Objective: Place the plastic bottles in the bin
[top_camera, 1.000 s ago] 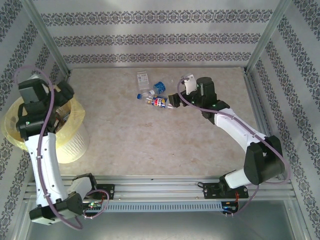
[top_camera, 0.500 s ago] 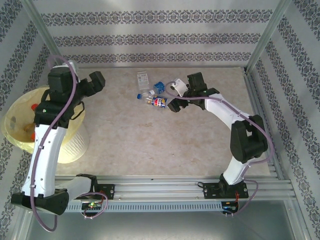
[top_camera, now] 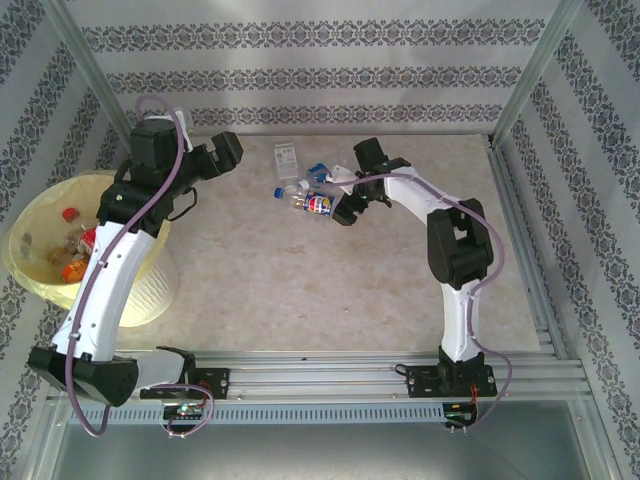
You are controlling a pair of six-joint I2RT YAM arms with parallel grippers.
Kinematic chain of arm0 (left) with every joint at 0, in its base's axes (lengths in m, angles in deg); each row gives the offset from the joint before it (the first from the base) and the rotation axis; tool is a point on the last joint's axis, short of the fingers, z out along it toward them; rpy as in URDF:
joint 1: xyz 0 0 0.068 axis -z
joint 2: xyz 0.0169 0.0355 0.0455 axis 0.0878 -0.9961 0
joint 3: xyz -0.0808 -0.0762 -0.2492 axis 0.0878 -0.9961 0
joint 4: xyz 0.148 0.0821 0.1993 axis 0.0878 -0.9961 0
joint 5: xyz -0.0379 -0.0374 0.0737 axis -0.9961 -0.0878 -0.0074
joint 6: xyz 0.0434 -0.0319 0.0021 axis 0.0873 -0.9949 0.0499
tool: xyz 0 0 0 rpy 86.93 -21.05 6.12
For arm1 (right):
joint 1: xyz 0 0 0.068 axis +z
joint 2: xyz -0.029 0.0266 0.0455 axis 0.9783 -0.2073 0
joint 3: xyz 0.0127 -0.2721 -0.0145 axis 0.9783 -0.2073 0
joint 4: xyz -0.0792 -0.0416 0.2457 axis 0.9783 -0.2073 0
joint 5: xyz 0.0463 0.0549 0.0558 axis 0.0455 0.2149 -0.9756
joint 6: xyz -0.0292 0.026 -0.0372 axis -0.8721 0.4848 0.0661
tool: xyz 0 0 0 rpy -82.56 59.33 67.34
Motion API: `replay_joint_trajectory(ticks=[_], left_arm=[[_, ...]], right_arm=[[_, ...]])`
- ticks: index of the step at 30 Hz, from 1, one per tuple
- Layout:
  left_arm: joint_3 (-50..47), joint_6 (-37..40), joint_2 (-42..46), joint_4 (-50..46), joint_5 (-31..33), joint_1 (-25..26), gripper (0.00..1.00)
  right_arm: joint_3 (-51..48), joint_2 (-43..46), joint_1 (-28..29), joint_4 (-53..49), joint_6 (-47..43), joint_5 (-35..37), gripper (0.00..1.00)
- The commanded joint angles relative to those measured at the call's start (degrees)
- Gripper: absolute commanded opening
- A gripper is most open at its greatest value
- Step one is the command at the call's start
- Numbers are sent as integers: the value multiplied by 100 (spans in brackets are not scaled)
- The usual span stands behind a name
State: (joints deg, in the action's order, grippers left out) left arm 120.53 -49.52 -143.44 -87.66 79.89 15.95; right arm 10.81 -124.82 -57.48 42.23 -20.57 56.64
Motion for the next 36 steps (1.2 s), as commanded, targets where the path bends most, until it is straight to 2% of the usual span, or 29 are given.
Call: replay_joint_trajectory(ticks=[1,11,14,19,26,32,36], left_arm=[[218,-41,-171,267,-172,77,100],[-68,-65,-68,520,-124,80,100],[-42,3,-35,382,-10,83,100],[-135,-51,-21,371,11,77,100],[-183,-303,-113,384,-89,84,100],[-381,-538,-131,634,-299,78,100],[-590,-703,-276,1089,-949,104,100]], right_arm=[[535,-329,121,-563,-259,58,91],[1057,-981,455,-792,-459,697,88],[1083,-1079,501,-701,-493,968,77],[993,-1008,575,-568,-558,1302,65],[417,-227,590,19,-204,1216,48],[-636,946,564,994,816,637,47],[-1415,1695,470,1779,2125,32,47]])
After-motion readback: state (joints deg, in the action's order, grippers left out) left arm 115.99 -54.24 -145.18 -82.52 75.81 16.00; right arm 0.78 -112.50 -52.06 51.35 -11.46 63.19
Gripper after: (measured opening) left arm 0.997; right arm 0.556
